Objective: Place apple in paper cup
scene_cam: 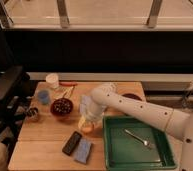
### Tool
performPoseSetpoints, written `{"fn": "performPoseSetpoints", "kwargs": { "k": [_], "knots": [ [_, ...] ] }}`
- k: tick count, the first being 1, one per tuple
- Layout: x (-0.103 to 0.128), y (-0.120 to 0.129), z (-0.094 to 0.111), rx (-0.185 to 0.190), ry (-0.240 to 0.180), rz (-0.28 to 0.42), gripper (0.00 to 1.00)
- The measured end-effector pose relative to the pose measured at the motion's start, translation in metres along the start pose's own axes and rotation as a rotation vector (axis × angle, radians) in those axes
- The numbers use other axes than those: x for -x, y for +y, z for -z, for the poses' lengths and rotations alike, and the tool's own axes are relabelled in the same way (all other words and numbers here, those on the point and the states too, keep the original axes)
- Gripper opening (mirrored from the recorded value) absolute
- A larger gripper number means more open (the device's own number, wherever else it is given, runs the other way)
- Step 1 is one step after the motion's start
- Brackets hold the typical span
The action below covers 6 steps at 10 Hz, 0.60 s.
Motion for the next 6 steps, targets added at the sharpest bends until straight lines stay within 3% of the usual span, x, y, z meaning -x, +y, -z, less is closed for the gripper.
{"fn": "performPoseSetpoints", "kwargs": {
  "k": [3, 4, 6],
  "knots": [
    [-0.020, -0.001, 0.059, -0.064, 0.143, -0.021, 0.00],
    [-0.036, -0.004, 0.082, -0.090, 0.195, -0.011, 0.00],
    [-0.072, -0.011, 0.111, -0.133, 0.262, 0.026, 0.00]
  ]
}}
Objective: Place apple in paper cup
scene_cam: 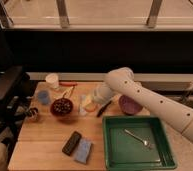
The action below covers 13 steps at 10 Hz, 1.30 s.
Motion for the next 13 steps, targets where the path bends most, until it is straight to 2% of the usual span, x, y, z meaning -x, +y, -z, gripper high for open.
{"fn": "performPoseSetpoints", "kwargs": {
  "k": [1, 3, 4, 7, 9, 11, 13],
  "knots": [
    [-0.028, -0.008, 0.006, -0.043, 0.018, 0.036, 0.00],
    [-0.058, -0.016, 0.013, -0.092, 0.039, 0.076, 0.00],
    [-0.066, -0.018, 0.014, -0.104, 0.045, 0.086, 0.00],
    [-0.066, -0.018, 0.014, -0.104, 0.046, 0.088, 0.00],
    [-0.070, -0.020, 0.015, -0.084, 0.072, 0.107, 0.00],
    [-0.095, -0.040, 0.006, -0.065, 0.106, 0.202, 0.00],
    [-0.119, -0.066, -0.010, -0.061, 0.115, 0.283, 0.00]
  ]
}}
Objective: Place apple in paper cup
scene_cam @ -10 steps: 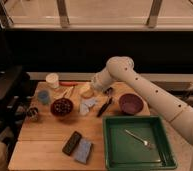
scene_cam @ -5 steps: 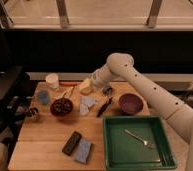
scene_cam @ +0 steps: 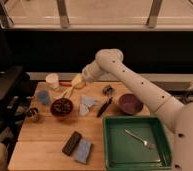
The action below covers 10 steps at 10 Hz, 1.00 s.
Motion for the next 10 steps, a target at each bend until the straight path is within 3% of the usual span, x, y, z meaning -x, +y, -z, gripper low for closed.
{"fn": "performPoseSetpoints", "kwargs": {
  "k": [3, 5, 10],
  "knots": [
    [-0.042, -0.019, -0.029, -0.017, -0.009, 0.094, 0.00],
    [-0.069, -0.033, -0.040, -0.053, -0.007, 0.099, 0.00],
    [-0.074, -0.034, -0.042, -0.057, -0.003, 0.101, 0.00]
  ]
}}
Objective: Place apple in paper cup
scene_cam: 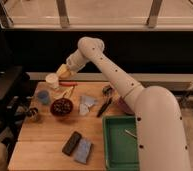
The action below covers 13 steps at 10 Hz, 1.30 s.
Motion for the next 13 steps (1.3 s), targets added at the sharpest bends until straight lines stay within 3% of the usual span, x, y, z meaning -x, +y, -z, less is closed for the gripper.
{"fn": "performPoseSetpoints", "kwargs": {
  "k": [4, 7, 10, 13],
  "knots": [
    [-0.027, 0.025, -0.025, 0.079, 0.052, 0.021, 0.00],
    [-0.044, 0.031, -0.040, 0.089, 0.063, 0.044, 0.00],
    [-0.060, 0.021, -0.058, 0.066, 0.060, 0.077, 0.26],
    [-0.072, 0.004, -0.075, 0.016, 0.061, 0.108, 0.52]
  ]
}}
